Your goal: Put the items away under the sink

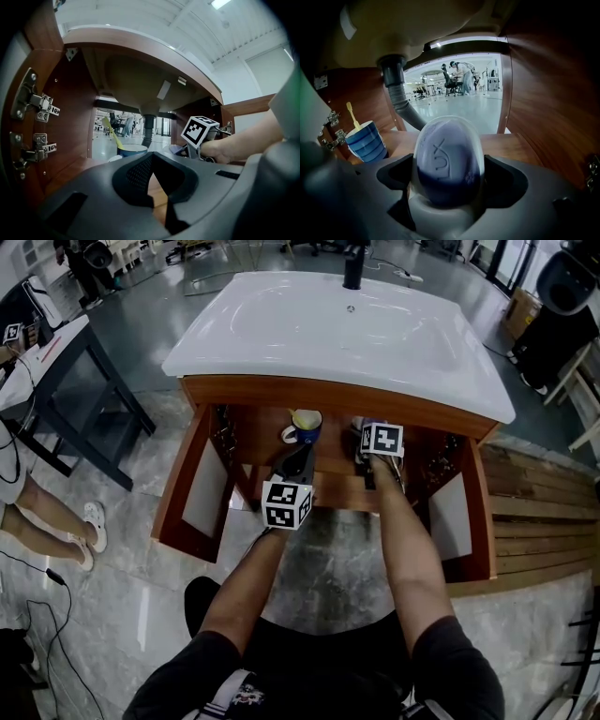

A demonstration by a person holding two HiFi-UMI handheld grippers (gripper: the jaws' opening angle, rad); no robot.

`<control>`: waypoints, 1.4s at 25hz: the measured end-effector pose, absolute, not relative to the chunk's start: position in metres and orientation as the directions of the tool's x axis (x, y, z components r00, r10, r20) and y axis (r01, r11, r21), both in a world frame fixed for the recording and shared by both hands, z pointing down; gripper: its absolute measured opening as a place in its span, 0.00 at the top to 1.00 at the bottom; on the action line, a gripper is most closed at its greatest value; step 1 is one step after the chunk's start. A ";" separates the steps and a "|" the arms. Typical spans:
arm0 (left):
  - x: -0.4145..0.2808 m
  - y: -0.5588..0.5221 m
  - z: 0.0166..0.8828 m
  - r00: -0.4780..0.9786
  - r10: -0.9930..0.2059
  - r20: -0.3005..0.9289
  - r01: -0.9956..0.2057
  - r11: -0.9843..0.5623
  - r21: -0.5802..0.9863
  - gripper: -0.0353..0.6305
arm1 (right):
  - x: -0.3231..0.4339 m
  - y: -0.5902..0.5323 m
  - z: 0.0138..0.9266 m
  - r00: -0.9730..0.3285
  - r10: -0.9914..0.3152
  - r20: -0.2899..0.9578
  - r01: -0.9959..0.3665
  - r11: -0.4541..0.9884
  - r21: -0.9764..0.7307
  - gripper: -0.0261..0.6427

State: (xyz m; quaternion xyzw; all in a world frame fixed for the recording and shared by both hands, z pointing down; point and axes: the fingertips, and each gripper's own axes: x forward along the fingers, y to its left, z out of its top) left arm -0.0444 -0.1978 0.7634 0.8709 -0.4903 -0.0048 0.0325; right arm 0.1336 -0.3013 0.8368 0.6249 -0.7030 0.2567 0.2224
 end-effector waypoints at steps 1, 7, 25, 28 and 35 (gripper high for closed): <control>-0.044 -0.197 0.763 0.521 -0.853 0.023 -0.853 -0.519 0.060 0.94 | 0.134 -0.301 0.836 -0.121 -0.770 0.627 -0.993 0.087 -0.085 0.26; -0.044 -0.197 0.764 0.525 -0.851 0.030 -0.851 -0.523 0.054 0.94 | 0.133 -0.301 0.830 -0.132 -0.798 0.588 -0.991 0.111 -0.073 0.25; -0.047 -0.195 0.768 0.531 -0.846 0.035 -0.846 -0.529 0.060 0.94 | 0.134 -0.302 0.834 -0.143 -0.756 0.639 -0.988 0.143 -0.053 0.25; -0.044 -0.193 0.771 0.536 -0.843 0.041 -0.844 -0.534 0.061 0.94 | 0.136 -0.301 0.828 -0.134 -0.767 0.627 -0.988 0.154 -0.023 0.25; -0.042 -0.190 0.772 0.541 -0.840 0.040 -0.841 -0.539 0.056 0.94 | 0.141 -0.288 0.816 -0.135 -0.816 0.562 -0.990 0.137 -0.038 0.25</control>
